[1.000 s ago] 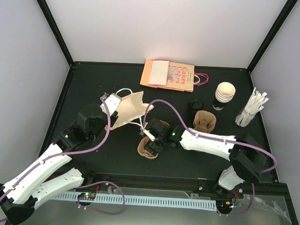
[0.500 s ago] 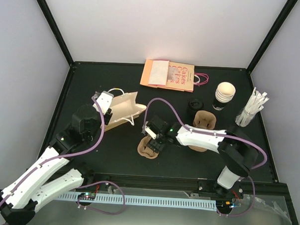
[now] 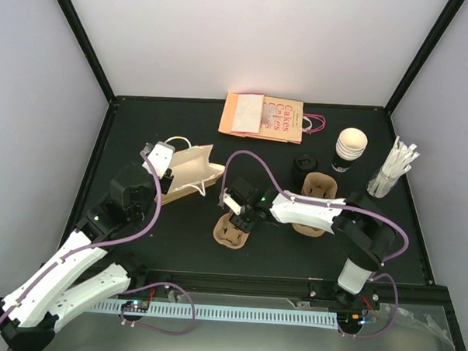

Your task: Pack the takeout coffee

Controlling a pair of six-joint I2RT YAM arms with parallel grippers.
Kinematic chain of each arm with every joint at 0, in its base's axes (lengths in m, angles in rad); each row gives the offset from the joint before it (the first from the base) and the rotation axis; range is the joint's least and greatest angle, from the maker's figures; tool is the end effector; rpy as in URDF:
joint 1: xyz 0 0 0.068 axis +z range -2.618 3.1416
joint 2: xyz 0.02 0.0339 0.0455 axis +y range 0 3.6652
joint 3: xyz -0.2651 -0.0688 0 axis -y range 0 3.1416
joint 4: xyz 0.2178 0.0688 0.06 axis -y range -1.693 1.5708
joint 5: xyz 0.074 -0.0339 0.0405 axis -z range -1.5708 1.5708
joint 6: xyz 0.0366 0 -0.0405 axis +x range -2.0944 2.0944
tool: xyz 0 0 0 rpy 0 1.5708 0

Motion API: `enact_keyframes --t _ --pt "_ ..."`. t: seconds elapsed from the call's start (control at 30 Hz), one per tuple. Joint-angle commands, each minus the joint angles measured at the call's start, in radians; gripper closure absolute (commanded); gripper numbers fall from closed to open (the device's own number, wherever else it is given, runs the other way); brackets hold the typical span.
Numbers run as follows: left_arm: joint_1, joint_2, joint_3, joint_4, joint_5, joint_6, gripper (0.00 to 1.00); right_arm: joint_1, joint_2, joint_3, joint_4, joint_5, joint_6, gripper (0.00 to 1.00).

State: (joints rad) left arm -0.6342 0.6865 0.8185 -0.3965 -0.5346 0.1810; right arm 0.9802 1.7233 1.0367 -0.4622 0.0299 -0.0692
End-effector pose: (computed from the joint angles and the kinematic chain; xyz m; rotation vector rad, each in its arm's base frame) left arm 0.1116 -0.0589 0.3421 0.3596 1.7645 0.1673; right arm 0.1747 0.2586 0.1830 -1.3656 2.3768 0.2215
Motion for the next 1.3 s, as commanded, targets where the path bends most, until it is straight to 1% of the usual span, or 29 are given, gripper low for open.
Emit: enact_keyframes --t 0.0,0.07,0.3,0.37,0.6,0.77,1.03,1.17,1.27 --pt "0.007 -0.01 0.002 0.027 -0.006 -0.009 0.91 -0.005 0.004 0.014 0.018 0.009 0.013 0.54" --pt "0.007 -0.008 0.0 0.027 0.0 -0.008 0.91 -0.004 -0.021 0.002 0.022 0.017 0.018 0.57" --pt "0.01 -0.003 0.001 0.028 0.027 -0.005 0.9 -0.016 -0.135 -0.05 0.033 0.028 0.04 0.62" --pt "0.011 -0.003 0.0 0.028 0.035 -0.003 0.9 -0.024 -0.162 -0.057 0.034 0.026 0.051 0.65" --pt "0.012 0.002 0.004 0.03 0.056 -0.003 0.91 -0.044 -0.231 -0.067 0.005 0.055 0.095 0.63" --pt "0.012 0.01 0.006 0.03 0.094 -0.002 0.91 -0.069 -0.341 -0.082 -0.004 0.048 0.126 0.61" --pt "0.01 0.013 0.043 0.007 0.221 0.003 0.9 -0.076 -0.546 -0.005 -0.088 0.022 0.155 0.59" --pt "0.01 0.03 0.072 -0.022 0.324 0.012 0.9 -0.076 -0.625 0.055 -0.111 -0.019 0.188 0.59" --pt "0.008 0.052 0.1 -0.053 0.391 0.001 0.91 -0.076 -0.679 0.088 -0.086 -0.081 0.229 0.59"
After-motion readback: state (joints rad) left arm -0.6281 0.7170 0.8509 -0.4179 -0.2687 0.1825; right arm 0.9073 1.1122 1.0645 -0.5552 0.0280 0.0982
